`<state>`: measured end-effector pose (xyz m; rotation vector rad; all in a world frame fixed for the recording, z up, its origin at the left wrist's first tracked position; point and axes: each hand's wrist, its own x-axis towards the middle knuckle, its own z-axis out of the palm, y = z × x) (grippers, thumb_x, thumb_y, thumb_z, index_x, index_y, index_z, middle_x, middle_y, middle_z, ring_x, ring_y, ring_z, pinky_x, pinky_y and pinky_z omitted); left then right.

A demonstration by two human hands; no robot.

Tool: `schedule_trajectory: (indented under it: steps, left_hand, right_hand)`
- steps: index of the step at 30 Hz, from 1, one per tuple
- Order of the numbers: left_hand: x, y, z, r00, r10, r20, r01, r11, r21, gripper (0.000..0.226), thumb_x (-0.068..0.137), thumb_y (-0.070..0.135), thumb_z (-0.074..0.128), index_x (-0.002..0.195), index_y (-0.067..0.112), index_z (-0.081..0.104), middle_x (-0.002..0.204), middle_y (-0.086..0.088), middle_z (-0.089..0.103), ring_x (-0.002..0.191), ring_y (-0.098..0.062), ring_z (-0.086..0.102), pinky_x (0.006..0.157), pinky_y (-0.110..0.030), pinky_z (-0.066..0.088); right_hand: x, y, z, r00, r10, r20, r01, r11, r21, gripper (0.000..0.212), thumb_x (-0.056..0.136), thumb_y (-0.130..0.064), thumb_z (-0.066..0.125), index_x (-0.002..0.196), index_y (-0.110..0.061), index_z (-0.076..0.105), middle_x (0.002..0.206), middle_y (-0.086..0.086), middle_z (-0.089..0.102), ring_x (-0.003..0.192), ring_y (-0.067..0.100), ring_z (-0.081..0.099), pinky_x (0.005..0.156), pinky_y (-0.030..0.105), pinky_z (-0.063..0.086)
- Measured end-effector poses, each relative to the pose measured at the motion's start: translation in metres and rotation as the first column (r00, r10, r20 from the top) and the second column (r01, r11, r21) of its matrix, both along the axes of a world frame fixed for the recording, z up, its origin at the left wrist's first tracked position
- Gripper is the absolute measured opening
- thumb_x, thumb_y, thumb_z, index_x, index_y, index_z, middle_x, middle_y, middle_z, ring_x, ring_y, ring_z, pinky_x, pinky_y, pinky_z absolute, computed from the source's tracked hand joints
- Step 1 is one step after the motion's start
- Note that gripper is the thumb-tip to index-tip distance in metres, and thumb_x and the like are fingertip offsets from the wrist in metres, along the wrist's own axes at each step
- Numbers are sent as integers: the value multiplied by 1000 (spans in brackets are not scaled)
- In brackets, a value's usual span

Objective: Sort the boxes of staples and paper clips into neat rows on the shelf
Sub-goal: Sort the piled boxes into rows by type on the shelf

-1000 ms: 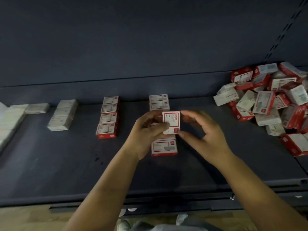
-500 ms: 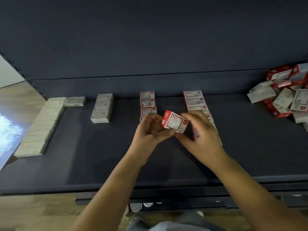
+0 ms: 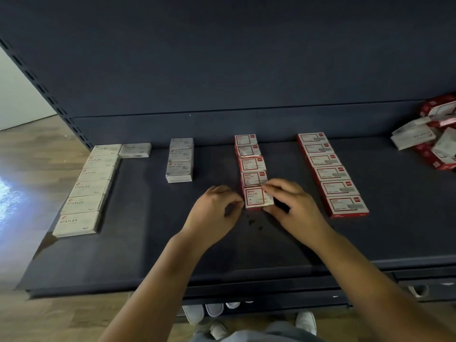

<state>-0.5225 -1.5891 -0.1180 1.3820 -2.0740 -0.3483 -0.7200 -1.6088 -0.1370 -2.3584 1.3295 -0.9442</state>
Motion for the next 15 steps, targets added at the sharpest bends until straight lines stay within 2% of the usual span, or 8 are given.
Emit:
schedule_trajectory:
  steps: [2, 4, 6, 8, 12, 15]
  left_hand:
    - [1, 0, -2, 999, -27, 17, 27, 1000, 14, 13, 81, 16, 61, 85, 11, 72, 84, -2, 66, 78, -22, 60, 66, -32, 51]
    - [1, 0, -3, 999, -50, 16, 50, 998, 36, 18, 81, 20, 58, 86, 11, 73, 86, -2, 67, 79, -22, 61, 67, -34, 52]
    - [1, 0, -4, 998, -56, 0, 56, 997, 46, 19, 82, 21, 58, 87, 11, 73, 89, -3, 67, 82, -22, 61, 69, -34, 52]
    - [1, 1, -5, 998, -59, -11, 59, 997, 55, 14, 85, 17, 61, 91, 11, 72, 92, -3, 67, 86, -21, 60, 73, -33, 51]
    - [0, 3, -8, 998, -57, -16, 58, 996, 62, 11, 85, 13, 63, 93, 10, 71, 94, -2, 66, 89, -19, 58, 74, -28, 48]
    - [0, 4, -7, 999, -47, 3, 46, 996, 79, 9, 85, 12, 63, 89, 10, 71, 90, -2, 65, 86, -20, 58, 71, -28, 47]
  right_hand:
    - [5, -3, 0, 999, -36, 6, 36, 998, -52, 49, 62, 9, 78, 109, 0, 66, 112, 12, 65, 101, 32, 59, 96, 17, 32]
    - [9, -3, -1, 998, -55, 3, 55, 994, -90, 50, 58, 12, 78, 106, 1, 68, 109, 13, 66, 97, 34, 61, 93, 19, 37]
    - [11, -1, -3, 998, -68, -4, 67, 990, -125, 51, 56, 13, 79, 104, 1, 68, 108, 14, 67, 92, 35, 63, 88, 28, 47]
    - [11, 2, -6, 997, -82, -1, 81, 987, -139, 52, 55, 14, 79, 104, 1, 68, 107, 14, 67, 88, 36, 64, 85, 41, 48]
    - [11, 4, -12, 994, -109, -7, 107, 982, -157, 49, 59, 12, 78, 106, 0, 68, 111, 14, 66, 84, 37, 64, 84, 39, 45]
    - [11, 5, -14, 993, -119, -12, 115, 981, -157, 40, 68, 1, 73, 107, -1, 67, 115, 15, 63, 88, 37, 62, 81, 40, 50]
